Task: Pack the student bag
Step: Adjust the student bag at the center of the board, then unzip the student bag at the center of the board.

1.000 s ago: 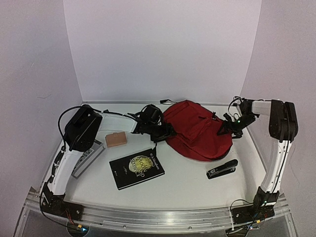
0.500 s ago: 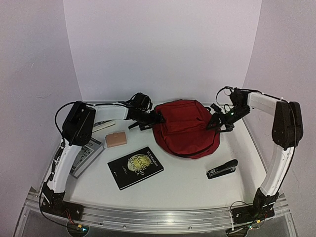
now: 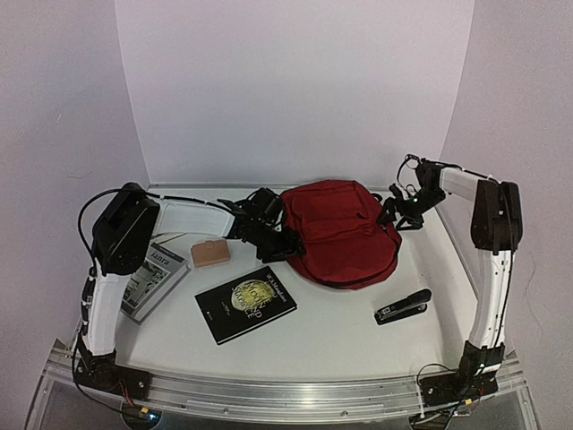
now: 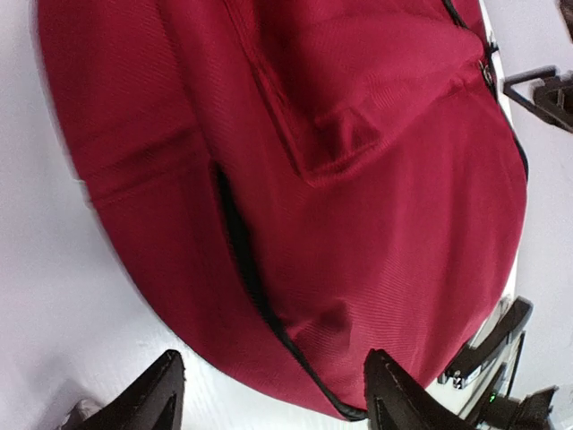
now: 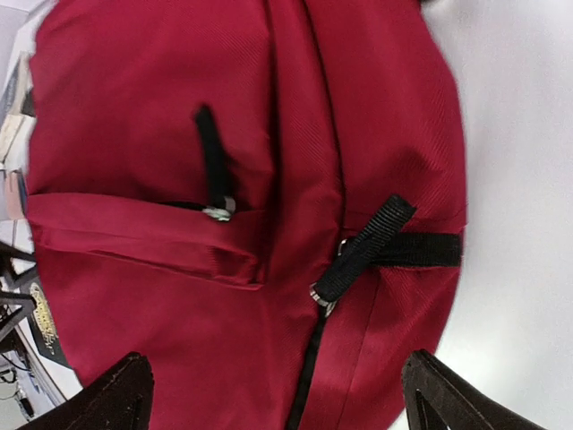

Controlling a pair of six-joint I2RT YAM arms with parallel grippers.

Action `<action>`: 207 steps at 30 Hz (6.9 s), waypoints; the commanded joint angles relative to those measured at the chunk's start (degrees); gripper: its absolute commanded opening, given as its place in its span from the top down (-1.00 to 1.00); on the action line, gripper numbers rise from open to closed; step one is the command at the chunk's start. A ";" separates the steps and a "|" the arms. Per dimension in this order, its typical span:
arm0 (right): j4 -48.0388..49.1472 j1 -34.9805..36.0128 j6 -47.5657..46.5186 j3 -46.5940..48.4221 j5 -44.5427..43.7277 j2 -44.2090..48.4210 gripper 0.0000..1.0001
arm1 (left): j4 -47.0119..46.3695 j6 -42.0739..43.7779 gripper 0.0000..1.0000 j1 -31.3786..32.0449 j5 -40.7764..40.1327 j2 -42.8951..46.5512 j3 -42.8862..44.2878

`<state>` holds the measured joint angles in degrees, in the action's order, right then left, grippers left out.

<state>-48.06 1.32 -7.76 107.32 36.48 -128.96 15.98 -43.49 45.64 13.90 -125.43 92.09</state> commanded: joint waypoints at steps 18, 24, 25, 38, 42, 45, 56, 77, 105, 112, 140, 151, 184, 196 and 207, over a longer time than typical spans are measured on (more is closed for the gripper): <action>-0.52 8.68 -4.28 -26.94 16.90 19.47 -0.62 | 10.66 6.30 -0.36 -9.44 1.73 -19.14 36.18; -0.68 3.53 -2.99 -21.98 13.71 22.16 -0.82 | 8.00 5.50 -0.74 -9.87 0.36 -6.86 20.56; -0.69 2.44 -2.92 -21.06 12.26 22.06 -0.84 | 7.53 4.98 -0.75 -9.53 0.09 -4.64 17.78; -0.81 -0.88 -3.94 -20.05 2.10 11.61 -0.81 | -0.40 -2.03 -0.40 -2.66 3.80 1.49 -1.27; -0.73 0.55 -4.18 -22.58 5.25 10.24 -0.77 | -1.37 -2.54 -0.06 -3.58 4.66 -1.68 1.28; -0.64 3.12 -4.86 -24.82 6.58 10.51 -0.72 | -1.91 -2.88 0.13 -6.20 4.91 -3.33 3.16; -0.72 4.95 -3.44 -27.86 17.64 18.49 -0.72 | 9.23 10.48 -0.28 -11.38 -0.40 -5.08 16.76; 9.32 -3.82 11.32 -27.88 0.98 14.32 -0.56 | 17.88 47.99 -0.58 4.83 3.31 -6.52 29.02; 18.26 2.41 14.79 -37.54 10.92 16.43 1.00 | 22.10 61.08 -0.32 9.95 0.41 -21.39 44.75; 18.35 3.18 14.98 -37.54 11.18 16.52 1.00 | 20.84 60.13 -0.26 10.08 -0.62 -22.58 44.41; 18.32 3.62 14.88 -37.36 12.79 15.59 1.00 | 17.59 56.21 -0.06 10.09 -1.99 -26.83 46.59; 18.26 3.65 14.96 -37.16 13.26 15.32 1.00 | 19.69 57.23 0.07 10.05 -4.85 -28.57 47.62; 18.26 0.76 16.41 -36.65 2.44 13.80 1.00 | 0.12 46.40 0.99 9.82 -12.33 -7.59 20.63; 18.29 -0.18 16.43 -36.59 3.81 13.65 1.00 | -1.12 40.62 0.82 8.20 -6.57 -5.44 17.16; 18.27 -0.18 16.37 -36.47 4.39 13.65 1.00 | 0.15 39.40 1.00 7.76 -3.47 -5.25 16.54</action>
<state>-29.17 1.67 8.62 70.37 44.53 -114.32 16.43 -3.09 53.67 8.55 -134.90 108.92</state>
